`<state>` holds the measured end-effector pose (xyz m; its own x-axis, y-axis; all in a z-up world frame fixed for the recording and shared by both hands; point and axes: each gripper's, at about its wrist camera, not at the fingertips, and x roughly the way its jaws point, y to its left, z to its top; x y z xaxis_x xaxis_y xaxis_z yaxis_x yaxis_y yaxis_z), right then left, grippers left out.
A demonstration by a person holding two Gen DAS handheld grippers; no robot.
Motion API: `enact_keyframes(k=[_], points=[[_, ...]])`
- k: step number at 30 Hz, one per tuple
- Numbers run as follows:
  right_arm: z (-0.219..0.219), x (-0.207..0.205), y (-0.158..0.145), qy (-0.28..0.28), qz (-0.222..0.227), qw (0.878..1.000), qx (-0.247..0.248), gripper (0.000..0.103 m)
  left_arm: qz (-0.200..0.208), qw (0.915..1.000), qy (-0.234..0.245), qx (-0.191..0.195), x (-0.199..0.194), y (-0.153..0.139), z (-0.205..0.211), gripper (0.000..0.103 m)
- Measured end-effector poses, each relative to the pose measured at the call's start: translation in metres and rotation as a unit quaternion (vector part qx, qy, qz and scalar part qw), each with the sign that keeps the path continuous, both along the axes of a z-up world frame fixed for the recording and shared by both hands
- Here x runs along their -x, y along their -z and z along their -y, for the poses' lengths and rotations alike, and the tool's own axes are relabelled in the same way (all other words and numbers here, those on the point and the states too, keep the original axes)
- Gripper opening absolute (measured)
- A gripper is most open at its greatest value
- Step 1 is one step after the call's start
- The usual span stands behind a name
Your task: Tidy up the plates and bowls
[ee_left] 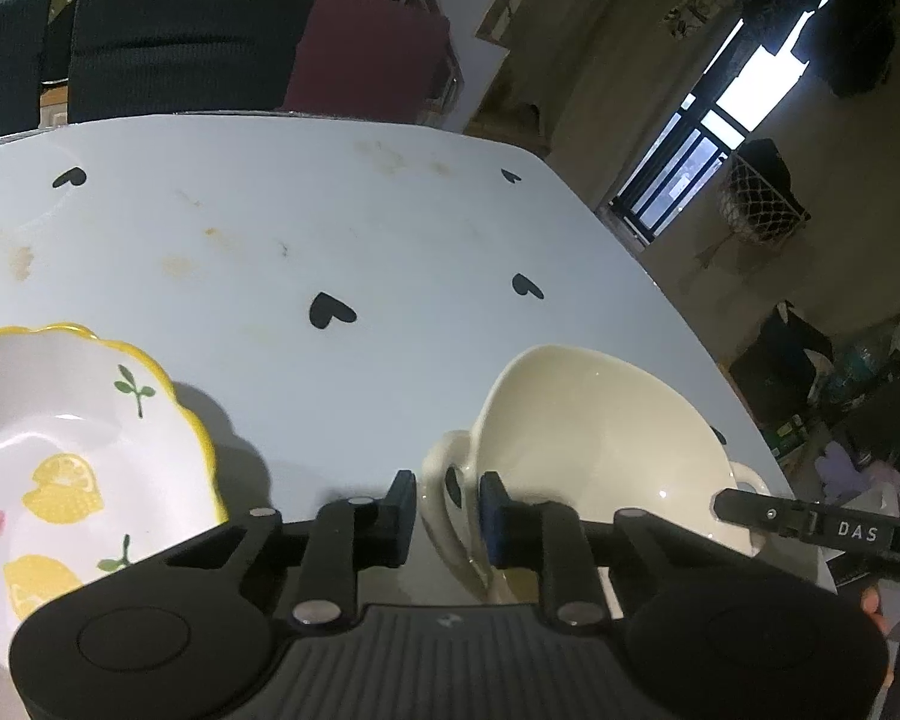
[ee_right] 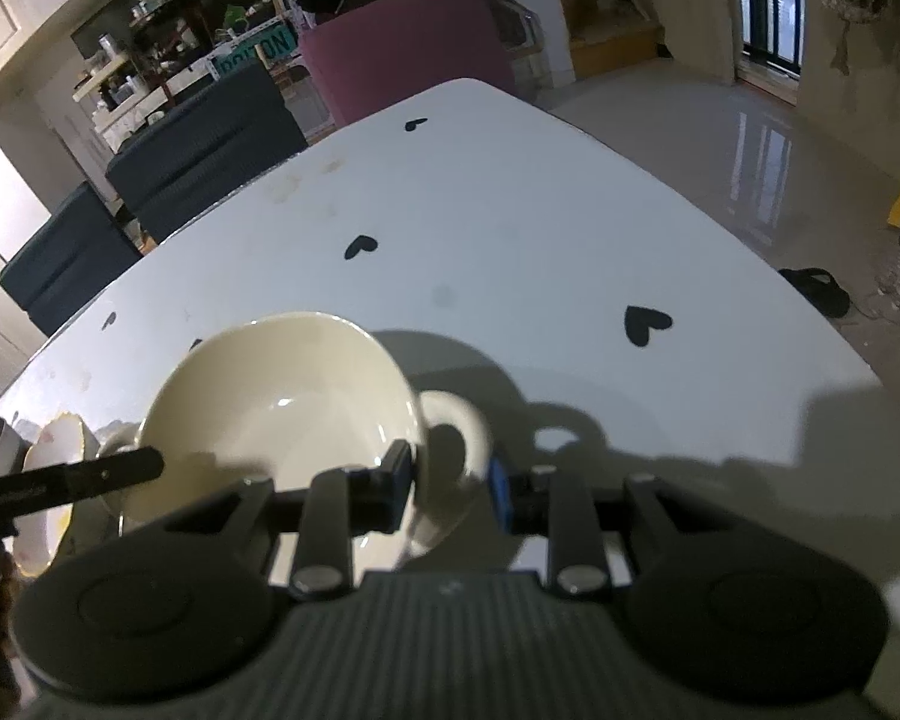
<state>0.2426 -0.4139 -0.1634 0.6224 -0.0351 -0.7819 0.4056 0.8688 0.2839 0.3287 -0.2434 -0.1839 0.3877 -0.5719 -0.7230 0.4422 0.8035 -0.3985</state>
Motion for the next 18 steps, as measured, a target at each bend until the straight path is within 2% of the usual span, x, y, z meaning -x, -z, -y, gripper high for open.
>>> enact_keyframes(k=[8,13,18], points=[[0.006,-0.002,-0.001,-0.002,-0.004,1.000,-0.022,0.032,-0.014,0.9998,0.012,-0.006,-0.006,0.001,0.003,0.021],[0.001,-0.005,-0.003,-0.012,-0.010,1.000,-0.004,0.031,-0.006,0.9996,0.019,-0.022,-0.003,-0.002,0.005,0.021],[-0.003,-0.003,-0.006,-0.028,-0.014,0.999,0.008,0.031,-0.001,0.9997,0.013,-0.021,-0.001,-0.008,0.002,0.021]])
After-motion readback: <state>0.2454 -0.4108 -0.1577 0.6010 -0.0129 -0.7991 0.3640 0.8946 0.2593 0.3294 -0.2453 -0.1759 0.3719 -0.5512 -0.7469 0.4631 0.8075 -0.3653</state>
